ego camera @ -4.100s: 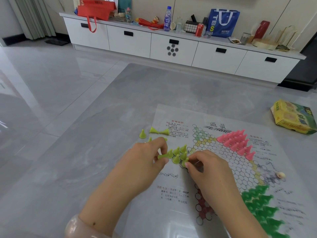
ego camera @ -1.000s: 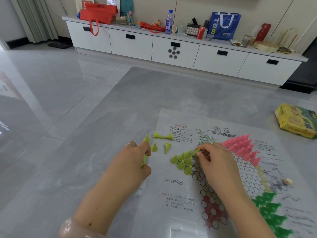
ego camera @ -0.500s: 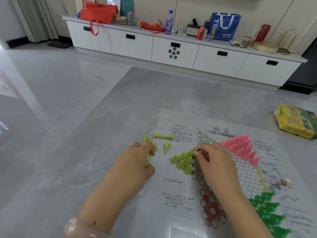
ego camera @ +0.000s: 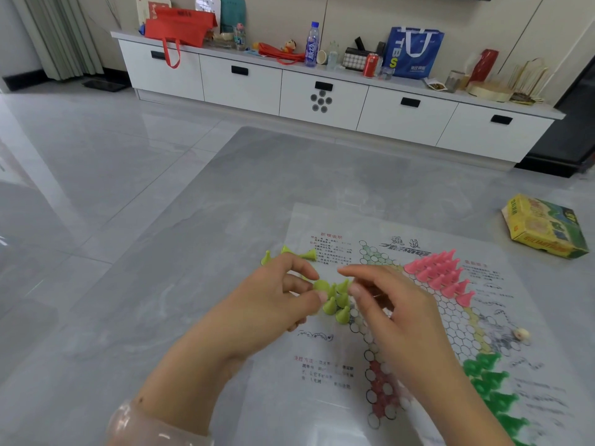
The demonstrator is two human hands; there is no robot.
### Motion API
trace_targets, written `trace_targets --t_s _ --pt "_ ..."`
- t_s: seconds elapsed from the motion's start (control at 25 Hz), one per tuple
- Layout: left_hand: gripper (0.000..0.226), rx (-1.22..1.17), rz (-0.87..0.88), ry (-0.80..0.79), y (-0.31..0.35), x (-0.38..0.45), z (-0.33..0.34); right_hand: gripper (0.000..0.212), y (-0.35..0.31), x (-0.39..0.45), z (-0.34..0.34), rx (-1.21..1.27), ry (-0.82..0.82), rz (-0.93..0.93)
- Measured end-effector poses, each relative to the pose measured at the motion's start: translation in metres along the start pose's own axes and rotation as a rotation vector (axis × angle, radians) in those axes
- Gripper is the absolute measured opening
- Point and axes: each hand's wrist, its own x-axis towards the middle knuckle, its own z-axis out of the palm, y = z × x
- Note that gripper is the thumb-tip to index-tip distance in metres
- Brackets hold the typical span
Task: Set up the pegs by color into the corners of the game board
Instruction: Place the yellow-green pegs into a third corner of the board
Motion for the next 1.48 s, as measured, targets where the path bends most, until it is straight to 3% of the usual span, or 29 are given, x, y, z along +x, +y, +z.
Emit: trace_targets --t_s 0.2,0.48,0.6,0.72,0.88,1.48 --pt "0.014 -0.134 0.030 -0.074 0.009 -0.003 0.007 0.030 0.002 -0.003 -0.002 -0.033 -0.071 -0.112" --pt "0.014 -0.110 0.021 -0.106 0.010 -0.001 0.013 0.018 0.003 -0.002 -0.004 -0.109 -0.065 -0.194" --pt "0.014 -0.107 0.017 -0.079 0.009 -0.001 0.012 0.010 0.007 -0.001 -0.006 -0.096 0.012 -0.122" --pt "0.015 -0.111 0.018 0.000 0.005 0.002 0.010 0.020 0.012 0.000 -0.010 -0.012 0.110 0.099" --pt "0.015 -0.101 0.047 0.065 0.004 0.003 0.007 0.012 0.022 0.001 -0.009 -0.083 0.123 0.292" --pt "0.023 -0.030 0.112 0.184 0.001 0.004 -0.002 0.005 0.036 0.004 0.012 -0.376 0.033 0.258"
